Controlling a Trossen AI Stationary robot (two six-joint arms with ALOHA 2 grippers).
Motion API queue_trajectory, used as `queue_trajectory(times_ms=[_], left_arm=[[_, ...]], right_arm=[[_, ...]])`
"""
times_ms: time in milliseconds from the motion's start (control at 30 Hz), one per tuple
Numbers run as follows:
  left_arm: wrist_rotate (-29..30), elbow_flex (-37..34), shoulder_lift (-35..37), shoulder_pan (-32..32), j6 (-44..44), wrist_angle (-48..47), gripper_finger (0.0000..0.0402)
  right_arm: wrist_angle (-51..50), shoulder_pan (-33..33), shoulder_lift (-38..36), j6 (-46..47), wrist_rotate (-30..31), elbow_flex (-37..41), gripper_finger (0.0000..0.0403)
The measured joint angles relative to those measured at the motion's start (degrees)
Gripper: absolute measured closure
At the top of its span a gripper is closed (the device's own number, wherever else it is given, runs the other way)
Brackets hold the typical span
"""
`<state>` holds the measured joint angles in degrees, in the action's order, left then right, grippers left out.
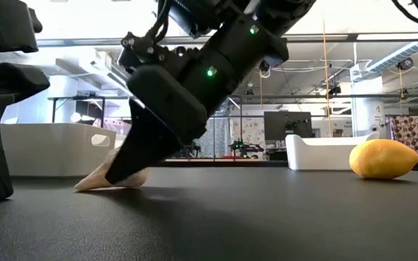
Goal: Sort produce into baskets
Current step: Put the garlic into the right white bin
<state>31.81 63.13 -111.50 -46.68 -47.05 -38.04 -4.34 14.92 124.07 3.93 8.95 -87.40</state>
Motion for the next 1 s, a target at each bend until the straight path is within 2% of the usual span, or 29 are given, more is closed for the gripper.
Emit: queue_trajectory(times_ms=[100,300,433,533,633,700,767,867,1000], left_arm=[[1.9,-0.8,-0.1,0.0,0.0,0.6,0.0402],[9.4,-2.4,-0.4,0.7,0.1,0.4,0.0401],[10.8,-4.0,-0.3,2.5,0.2,0.8,0.0401],[11.2,-6.1,-0.1,4.5,0.5,1.8,0.0401],[11.9,-8.5,0.0,7.1,0.8,3.6,0.0401],[12.6,-10.2,0.2,8.9,1.7,7.7,0.0401],[13.7,-12.2,0.3,10.7,3.9,14.1,0.0401],[14.9,-15.0,0.3,12.9,8.4,24.6,0.0401],[16.5,-16.2,-0.1,15.1,10.8,35.0,0.0401]], right_arm=[[0.6,0.0,1.0,-1.2,-0.2,0.0,0.0117],[3.4,0.0,2.9,-2.5,-0.4,-0.1,0.0161],[3.7,0.0,2.7,-5.1,-0.4,-0.1,0.0192],[-0.2,0.0,0.9,-8.3,-0.4,0.0,0.0221],[-9.7,-0.3,-2.8,-11.8,0.6,0.1,0.0248],[-17.2,-0.7,-5.9,-12.1,4.5,0.2,0.0258],[-24.7,-1.3,-9.3,-10.4,12.5,0.2,0.0261],[-35.4,-3.1,-14.5,-5.5,25.5,0.8,0.0253],[-46.9,-7.1,-22.8,4.4,36.8,4.0,0.0246]])
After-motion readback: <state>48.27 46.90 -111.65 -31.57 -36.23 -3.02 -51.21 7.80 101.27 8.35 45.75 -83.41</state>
